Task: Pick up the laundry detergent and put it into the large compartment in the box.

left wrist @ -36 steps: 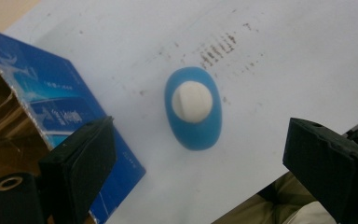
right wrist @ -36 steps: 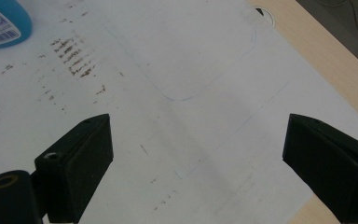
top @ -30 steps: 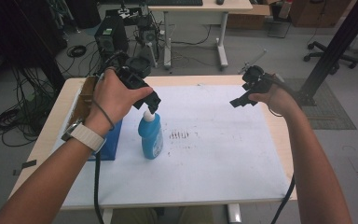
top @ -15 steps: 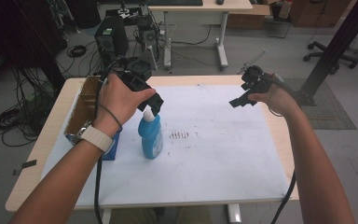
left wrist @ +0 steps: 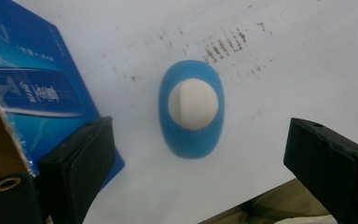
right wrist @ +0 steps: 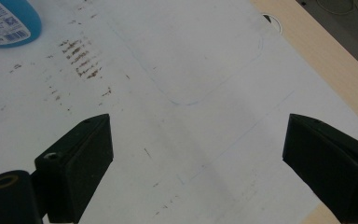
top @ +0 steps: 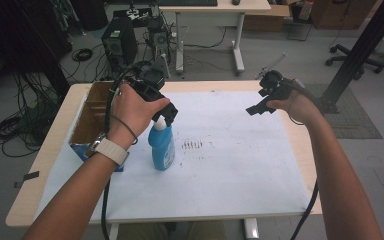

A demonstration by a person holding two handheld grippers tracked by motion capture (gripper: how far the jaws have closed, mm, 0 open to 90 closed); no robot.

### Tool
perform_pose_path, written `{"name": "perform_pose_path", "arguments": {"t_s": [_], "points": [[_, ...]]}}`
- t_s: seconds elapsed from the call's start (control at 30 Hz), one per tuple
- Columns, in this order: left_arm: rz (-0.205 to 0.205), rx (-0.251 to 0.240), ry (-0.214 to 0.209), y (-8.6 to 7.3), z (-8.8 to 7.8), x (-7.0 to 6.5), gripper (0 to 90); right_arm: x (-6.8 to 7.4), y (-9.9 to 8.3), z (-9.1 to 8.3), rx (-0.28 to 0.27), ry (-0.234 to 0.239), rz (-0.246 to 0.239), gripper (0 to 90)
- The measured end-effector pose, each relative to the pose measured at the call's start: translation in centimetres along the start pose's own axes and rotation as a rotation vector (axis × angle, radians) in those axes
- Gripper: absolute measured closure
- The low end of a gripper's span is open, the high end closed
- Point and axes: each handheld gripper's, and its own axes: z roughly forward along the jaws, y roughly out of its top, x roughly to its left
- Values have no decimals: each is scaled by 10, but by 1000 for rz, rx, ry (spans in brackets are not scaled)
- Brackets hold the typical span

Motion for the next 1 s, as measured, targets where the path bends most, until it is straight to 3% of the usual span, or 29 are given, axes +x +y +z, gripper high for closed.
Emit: {"name": "perform_pose_path", "arguments": {"t_s": [0.27, 1.0], "points": [[-31, 10, -1, 0, 10, 4, 98, 0, 0, -1, 0, -1, 0, 86], [-43, 14, 6, 1, 30, 0, 101, 0, 1, 3, 4, 2, 2, 86]]}}
